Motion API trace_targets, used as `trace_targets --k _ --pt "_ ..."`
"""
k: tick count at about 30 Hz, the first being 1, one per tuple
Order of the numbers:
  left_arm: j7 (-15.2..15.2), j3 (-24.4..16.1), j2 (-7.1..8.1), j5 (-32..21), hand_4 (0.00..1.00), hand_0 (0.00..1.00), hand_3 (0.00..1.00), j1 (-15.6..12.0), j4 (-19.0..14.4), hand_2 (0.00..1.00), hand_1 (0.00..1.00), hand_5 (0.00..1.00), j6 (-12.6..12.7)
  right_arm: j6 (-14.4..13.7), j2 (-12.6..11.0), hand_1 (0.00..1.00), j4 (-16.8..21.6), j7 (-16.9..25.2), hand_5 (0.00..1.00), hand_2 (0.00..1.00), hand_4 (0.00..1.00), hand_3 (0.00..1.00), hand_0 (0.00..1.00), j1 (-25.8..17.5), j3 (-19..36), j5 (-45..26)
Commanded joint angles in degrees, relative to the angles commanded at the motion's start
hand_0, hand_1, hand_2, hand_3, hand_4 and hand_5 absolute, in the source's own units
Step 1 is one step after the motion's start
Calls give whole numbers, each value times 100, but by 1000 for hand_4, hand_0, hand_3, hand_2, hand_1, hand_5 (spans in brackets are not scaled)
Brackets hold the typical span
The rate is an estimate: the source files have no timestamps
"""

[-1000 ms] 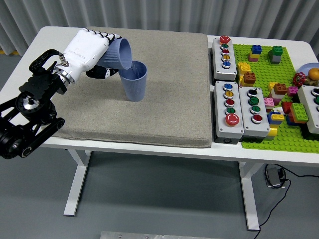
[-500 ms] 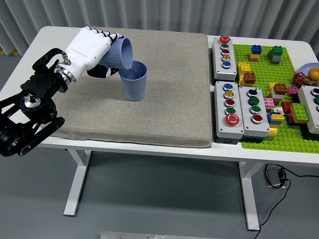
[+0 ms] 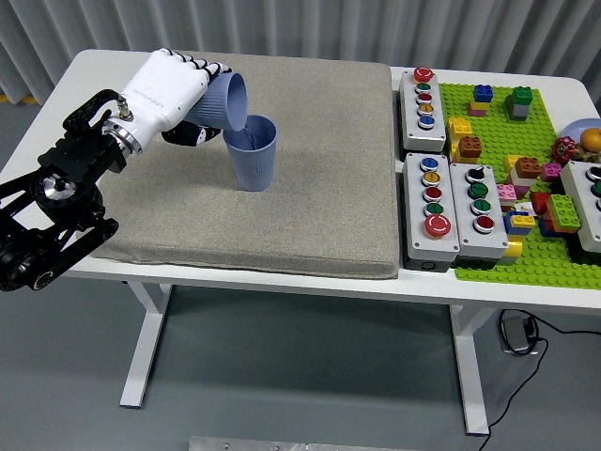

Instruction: Pick cup pour cup place

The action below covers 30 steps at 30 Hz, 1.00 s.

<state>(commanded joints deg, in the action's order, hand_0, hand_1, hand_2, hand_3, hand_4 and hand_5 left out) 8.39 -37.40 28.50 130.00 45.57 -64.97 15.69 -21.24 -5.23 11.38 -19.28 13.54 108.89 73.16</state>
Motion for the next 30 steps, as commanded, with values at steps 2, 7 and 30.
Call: trace_targets --k 2,7,30 --pt "14 54 9 0 706 441 490 21 11 485 465 150 -5 0 1 557 1 -2 405 495 52 535 671 -6 1 9" --pt "34 200 51 0 706 440 489 83 -9 485 464 150 -9 6 0 557 4 -7 404 494 50 535 671 -22 8 34" --pt "262 511 167 0 707 442 489 205 -56 484 462 162 -57 -20 -2 558 6 17 402 495 48 536 671 -102 -58 -48"
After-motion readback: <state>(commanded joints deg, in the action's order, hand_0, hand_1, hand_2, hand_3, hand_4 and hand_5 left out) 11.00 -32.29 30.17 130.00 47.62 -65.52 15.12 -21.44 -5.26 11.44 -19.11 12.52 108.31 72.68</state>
